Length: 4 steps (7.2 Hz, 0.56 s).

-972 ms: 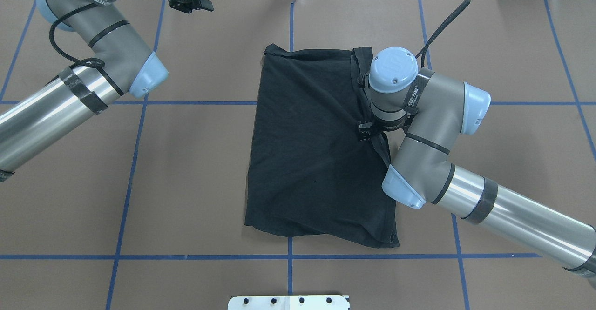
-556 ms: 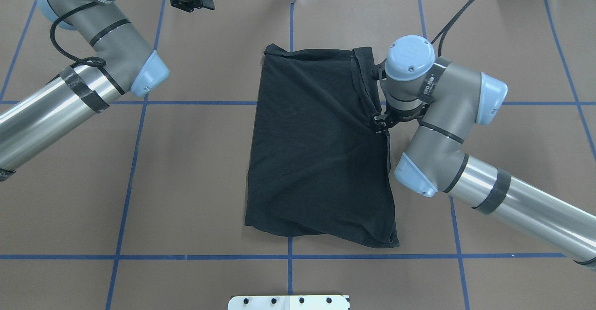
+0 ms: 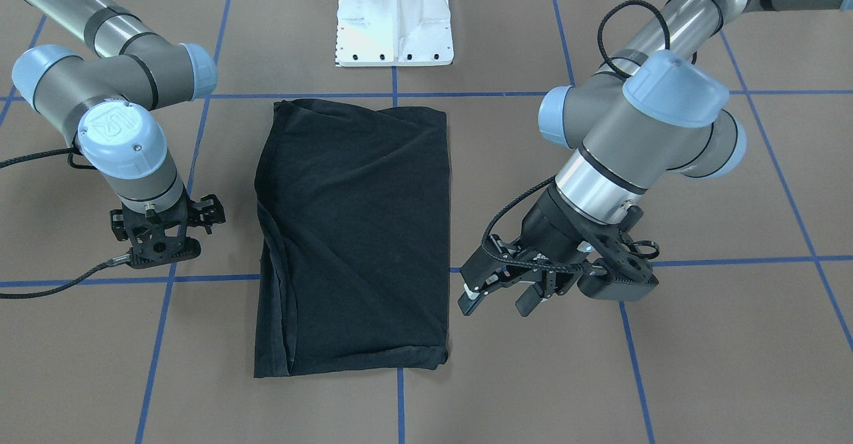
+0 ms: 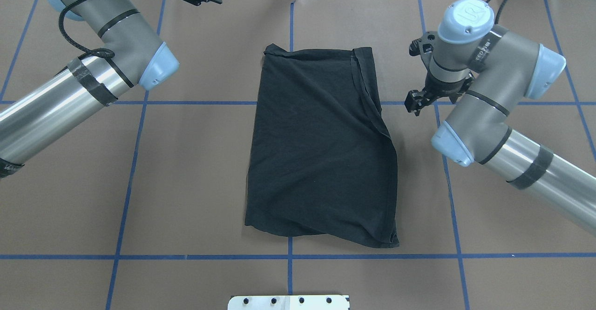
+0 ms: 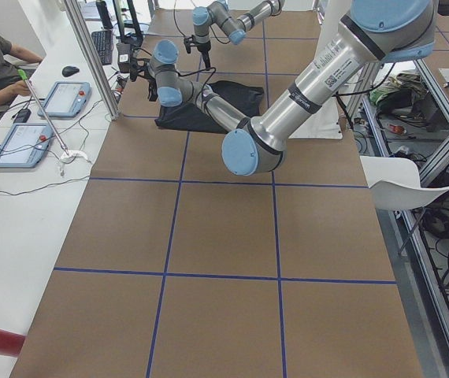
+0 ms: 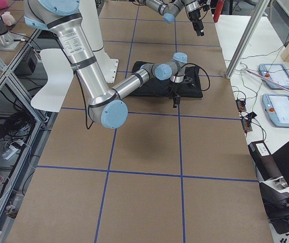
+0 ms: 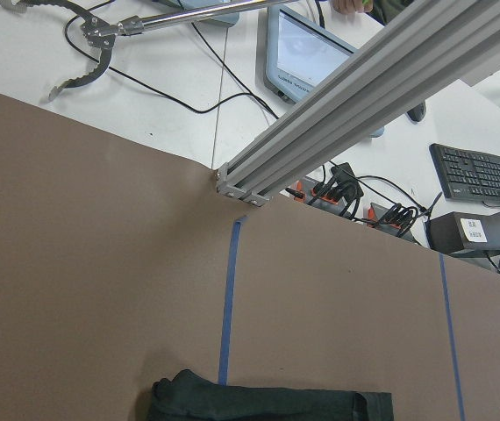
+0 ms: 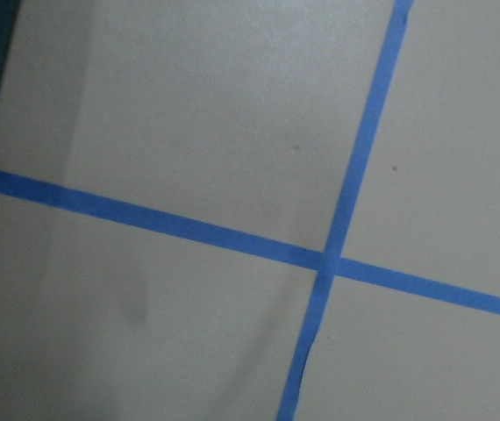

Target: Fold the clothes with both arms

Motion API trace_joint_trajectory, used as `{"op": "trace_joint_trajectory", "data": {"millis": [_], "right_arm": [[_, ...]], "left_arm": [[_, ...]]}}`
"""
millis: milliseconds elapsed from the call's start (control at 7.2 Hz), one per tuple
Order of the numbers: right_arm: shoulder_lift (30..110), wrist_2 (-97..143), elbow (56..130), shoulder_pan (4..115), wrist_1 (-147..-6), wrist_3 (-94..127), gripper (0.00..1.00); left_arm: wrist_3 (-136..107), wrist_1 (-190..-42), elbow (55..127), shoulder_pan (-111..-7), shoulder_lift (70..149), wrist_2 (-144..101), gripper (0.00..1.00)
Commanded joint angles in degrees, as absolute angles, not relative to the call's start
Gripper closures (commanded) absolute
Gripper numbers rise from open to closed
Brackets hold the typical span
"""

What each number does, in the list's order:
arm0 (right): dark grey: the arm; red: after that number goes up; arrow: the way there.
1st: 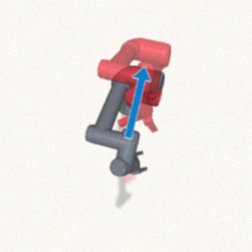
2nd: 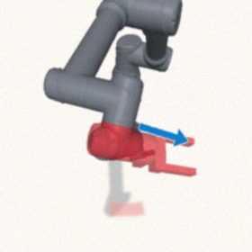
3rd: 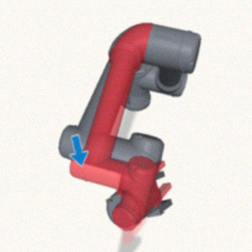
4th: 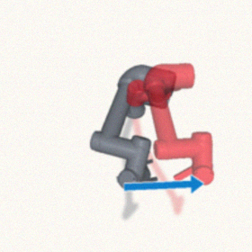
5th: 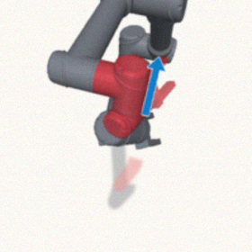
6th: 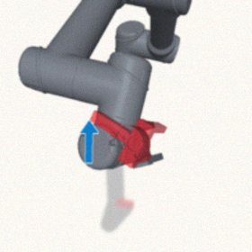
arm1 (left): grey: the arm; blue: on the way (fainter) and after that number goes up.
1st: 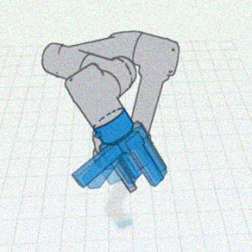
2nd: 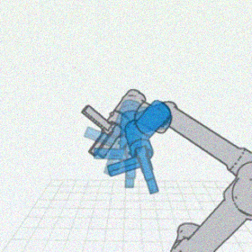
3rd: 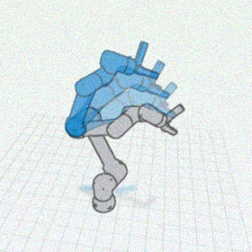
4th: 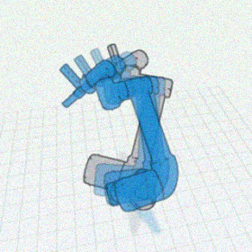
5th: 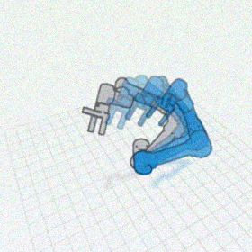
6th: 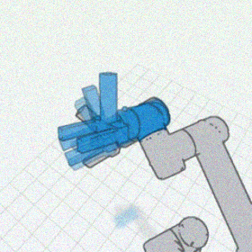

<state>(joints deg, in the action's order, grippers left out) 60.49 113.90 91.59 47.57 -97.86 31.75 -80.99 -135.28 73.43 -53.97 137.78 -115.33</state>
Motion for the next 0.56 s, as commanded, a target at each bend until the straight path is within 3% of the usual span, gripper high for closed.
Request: {"op": "trace_joint_trajectory", "data": {"millis": [0,417], "right_arm": [[53.82,113.91,87.56,46.42,-97.3,32.86,0.0],[46.59,109.6,74.83,44.91,-90.04,33.05,0.0]], "left_arm": [[-80.86,-135.18,73.39,-54.05,137.81,-115.4,0.0],[-80.77,-135.18,73.39,-54.23,137.81,-115.4,0.0]]}}
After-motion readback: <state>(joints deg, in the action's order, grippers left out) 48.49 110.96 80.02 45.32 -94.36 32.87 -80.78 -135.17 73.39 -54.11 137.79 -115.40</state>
